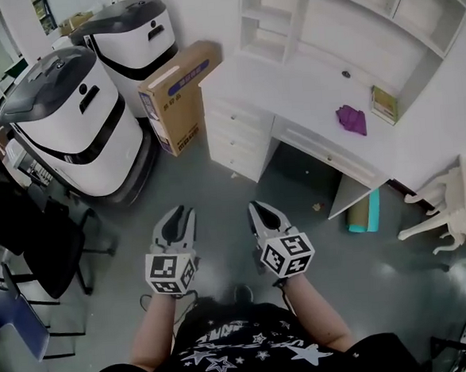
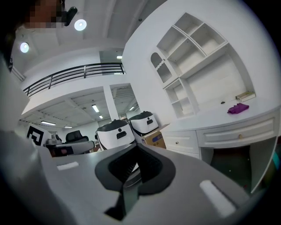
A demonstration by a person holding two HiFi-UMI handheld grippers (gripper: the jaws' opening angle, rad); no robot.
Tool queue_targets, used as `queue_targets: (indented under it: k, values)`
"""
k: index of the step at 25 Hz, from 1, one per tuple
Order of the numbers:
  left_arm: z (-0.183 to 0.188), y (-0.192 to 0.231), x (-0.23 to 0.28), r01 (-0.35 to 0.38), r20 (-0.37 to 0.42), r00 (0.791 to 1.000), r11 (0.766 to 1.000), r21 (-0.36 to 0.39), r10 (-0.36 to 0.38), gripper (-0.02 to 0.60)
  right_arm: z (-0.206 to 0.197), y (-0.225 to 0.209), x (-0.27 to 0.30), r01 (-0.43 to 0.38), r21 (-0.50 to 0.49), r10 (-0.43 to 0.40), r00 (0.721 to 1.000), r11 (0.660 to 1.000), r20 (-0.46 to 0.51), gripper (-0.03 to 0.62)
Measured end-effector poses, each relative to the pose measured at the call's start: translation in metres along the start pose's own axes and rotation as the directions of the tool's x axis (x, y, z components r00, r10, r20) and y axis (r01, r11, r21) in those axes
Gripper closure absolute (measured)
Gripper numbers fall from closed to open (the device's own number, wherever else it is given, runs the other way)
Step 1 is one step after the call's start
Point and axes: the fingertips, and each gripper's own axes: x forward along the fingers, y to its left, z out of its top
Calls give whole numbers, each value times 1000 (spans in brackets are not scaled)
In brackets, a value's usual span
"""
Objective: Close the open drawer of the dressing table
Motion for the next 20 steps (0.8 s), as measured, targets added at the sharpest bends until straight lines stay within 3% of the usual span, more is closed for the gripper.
queue_targets:
  k: [5, 20]
  values:
    - [2, 5, -41, 14, 29, 999, 1000, -22, -13, 488, -12, 31, -15, 12, -20, -12, 1000, 1000, -13, 592]
    - [-7, 34, -195, 39, 53, 998, 999, -13, -38, 488, -71, 187, -71, -30, -84, 26, 999, 996, -47, 592]
